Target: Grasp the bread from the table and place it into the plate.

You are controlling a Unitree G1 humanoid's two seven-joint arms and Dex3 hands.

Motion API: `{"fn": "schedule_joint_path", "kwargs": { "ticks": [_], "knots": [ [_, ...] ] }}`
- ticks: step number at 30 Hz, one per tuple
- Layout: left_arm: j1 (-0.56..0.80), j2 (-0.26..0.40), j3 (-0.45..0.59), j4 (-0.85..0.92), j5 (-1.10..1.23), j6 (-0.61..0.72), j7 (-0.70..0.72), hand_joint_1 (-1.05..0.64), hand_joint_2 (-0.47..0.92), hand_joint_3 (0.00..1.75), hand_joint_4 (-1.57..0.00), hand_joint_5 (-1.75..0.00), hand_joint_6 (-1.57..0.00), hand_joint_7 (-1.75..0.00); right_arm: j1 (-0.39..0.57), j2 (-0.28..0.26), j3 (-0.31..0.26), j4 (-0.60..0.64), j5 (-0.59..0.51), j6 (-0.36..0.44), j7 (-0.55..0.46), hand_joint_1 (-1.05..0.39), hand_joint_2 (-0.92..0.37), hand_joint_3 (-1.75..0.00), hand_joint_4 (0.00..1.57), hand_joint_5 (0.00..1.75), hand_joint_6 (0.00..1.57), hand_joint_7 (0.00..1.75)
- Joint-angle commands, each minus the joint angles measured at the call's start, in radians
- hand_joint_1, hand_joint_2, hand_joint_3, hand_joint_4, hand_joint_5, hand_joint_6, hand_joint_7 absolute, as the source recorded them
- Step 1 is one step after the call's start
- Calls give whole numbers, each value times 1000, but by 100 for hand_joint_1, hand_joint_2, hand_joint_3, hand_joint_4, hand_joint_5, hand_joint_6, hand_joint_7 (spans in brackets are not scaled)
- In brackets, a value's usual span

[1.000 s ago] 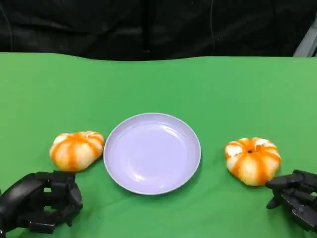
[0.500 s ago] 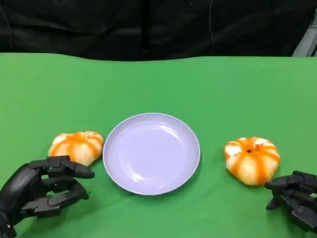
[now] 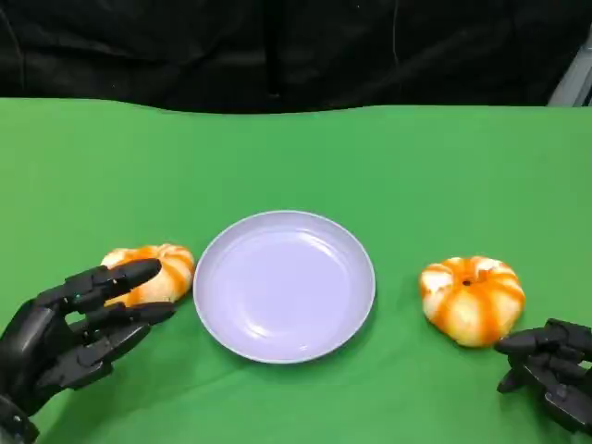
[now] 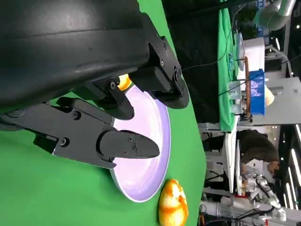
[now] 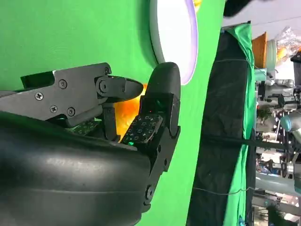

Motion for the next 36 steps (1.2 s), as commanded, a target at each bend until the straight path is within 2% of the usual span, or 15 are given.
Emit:
{"fn": "schedule_joint_path", "kwargs": {
  "ticks": [1,4,8,12,18,22,27,31,36],
  "knots": [
    [7,4,13,-8,0,-49,29,-42,92,27,-75,-12,-54,0,-10,-18,-6,-1,11,-12,-2,-3,-92,-36,77,133,103,52],
    [6,5,12,-4,0,-54,30,-42,92,27,-75,-11,-54,0,-10,-18,-6,-1,11,-12,-2,-3,-92,-36,77,133,103,52],
    [17,-19,21,-37,14,-134,119,-54,92,26,-69,-6,-48,0,-9,-19,-4,-4,7,-8,-4,-3,-92,-37,77,133,102,52],
    [21,-23,13,-40,26,-198,152,-55,92,27,-70,-6,-47,0,-11,-21,-3,3,3,-17,-5,-3,-92,-37,77,133,102,52],
    [20,-21,8,-35,27,-206,159,-55,92,28,-71,-5,-47,0,-11,-21,-3,3,2,-18,-5,-2,-92,-37,77,133,102,53],
    [36,16,-20,-30,304,-392,449,-60,92,29,-74,-5,-51,-2,-10,-21,-2,0,-1,-15,-9,-3,-92,-37,77,133,102,53],
    [50,47,-66,-32,518,-438,693,-62,92,27,-73,-3,-55,-3,-9,-22,0,2,-8,-16,-18,-2,-92,-36,77,133,102,53],
    [50,64,-102,-24,585,-447,800,-61,92,25,-74,-3,-57,-3,-9,-22,0,0,-4,-9,-18,-2,-92,-36,77,133,102,54],
    [48,80,-141,-16,600,-449,860,-61,92,24,-74,-3,-57,-2,-9,-22,1,0,-4,-9,-18,-2,-92,-36,77,133,102,54]
  ]
}}
